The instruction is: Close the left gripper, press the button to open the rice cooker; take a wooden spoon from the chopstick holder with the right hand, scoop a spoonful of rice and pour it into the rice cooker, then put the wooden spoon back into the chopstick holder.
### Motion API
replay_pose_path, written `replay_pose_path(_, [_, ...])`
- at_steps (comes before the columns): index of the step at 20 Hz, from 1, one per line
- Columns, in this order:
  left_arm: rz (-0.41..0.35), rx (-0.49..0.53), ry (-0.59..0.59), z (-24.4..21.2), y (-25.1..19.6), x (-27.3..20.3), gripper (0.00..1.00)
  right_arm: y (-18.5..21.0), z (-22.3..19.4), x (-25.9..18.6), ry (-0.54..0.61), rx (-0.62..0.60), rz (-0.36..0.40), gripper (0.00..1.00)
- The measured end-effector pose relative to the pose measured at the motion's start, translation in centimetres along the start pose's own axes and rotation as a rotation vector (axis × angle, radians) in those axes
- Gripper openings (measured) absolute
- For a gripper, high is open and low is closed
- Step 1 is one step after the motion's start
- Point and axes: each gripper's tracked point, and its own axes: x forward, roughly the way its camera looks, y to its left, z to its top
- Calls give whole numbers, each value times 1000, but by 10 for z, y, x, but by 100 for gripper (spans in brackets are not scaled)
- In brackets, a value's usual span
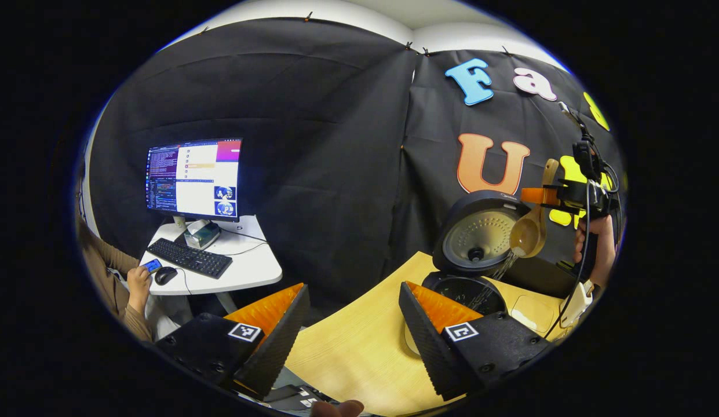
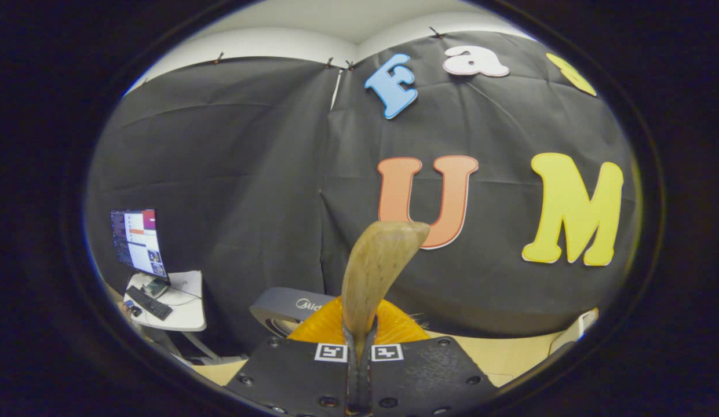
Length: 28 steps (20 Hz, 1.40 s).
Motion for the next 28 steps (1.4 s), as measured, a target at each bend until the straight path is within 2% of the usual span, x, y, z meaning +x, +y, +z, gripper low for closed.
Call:
replay_pose_path(9, [-7,11,-9,5,-8,1,99,17,9,-12,-75,-169,26,0])
replay_pose_path(19, [-6,24,-36,22,-13,-6,99,21,20,-25,-138,-218,41,0])
replay_pose_path(25, [-14,42,-67,41,-20,-11,99,10,29,-37,-148,-127,41,0])
replay_pose_path(28, [-23,45,-72,45,-25,-14,99,1,33,-45,-144,25,79,0])
